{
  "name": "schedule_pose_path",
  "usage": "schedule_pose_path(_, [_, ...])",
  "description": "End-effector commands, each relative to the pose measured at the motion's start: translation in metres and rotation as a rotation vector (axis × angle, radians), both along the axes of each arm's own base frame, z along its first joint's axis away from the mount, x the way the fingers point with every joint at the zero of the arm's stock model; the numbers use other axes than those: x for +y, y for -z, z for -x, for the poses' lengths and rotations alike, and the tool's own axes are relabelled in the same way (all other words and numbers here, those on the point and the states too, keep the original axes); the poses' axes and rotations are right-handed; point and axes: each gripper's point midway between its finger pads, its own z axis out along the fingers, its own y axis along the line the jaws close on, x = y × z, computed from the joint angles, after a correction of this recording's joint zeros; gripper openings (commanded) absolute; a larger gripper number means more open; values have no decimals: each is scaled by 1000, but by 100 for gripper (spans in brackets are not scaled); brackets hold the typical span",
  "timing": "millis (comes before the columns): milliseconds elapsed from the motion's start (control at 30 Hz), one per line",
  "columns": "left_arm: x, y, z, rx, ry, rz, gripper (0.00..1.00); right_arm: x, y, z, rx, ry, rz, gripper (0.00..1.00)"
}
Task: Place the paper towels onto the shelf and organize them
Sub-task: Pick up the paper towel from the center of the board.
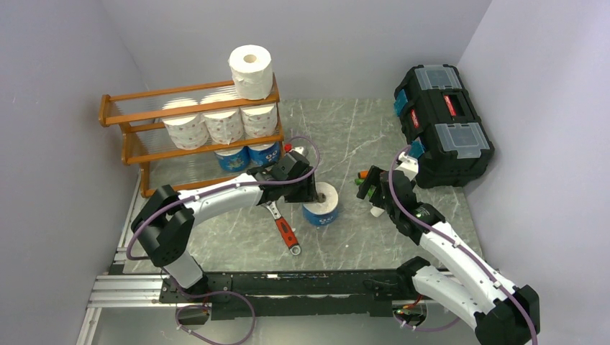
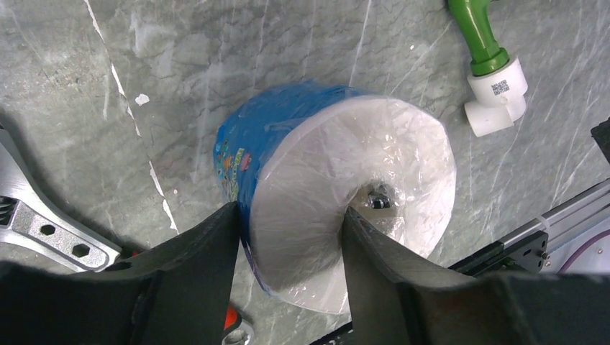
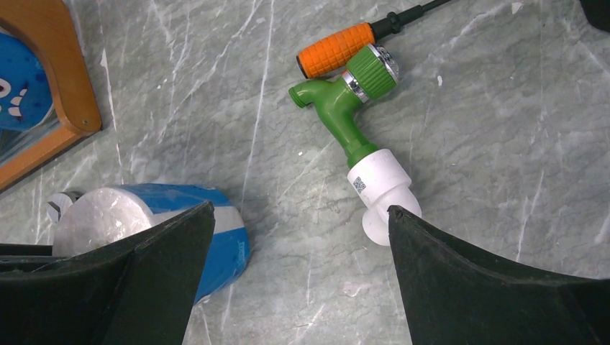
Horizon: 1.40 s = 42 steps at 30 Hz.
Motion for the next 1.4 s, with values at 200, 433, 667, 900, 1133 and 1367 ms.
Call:
schedule_pose_path(200, [8, -29, 1, -68, -4, 23, 41, 5, -6, -6, -23, -5, -28, 92])
schedule_pose_path(433, [29, -57, 9, -120, -37, 33, 36, 10, -9, -9, -27, -21, -43, 92])
schedule_pose_path(667, [105, -84, 17, -197, -208, 23, 33, 15, -10, -13, -36, -46, -43, 92])
schedule_pose_path(900, [203, -94, 17, -245, -500, 49, 26, 18, -11, -15, -44, -59, -54, 92])
schedule_pose_path(1133, [276, -91, 22, -283, -776, -26, 9, 18, -12, -12, -54, -63, -60, 92])
schedule_pose_path(1367, [318, -82, 22, -197, -1029, -47, 5, 19, -12, -10, -52, -73, -67, 92])
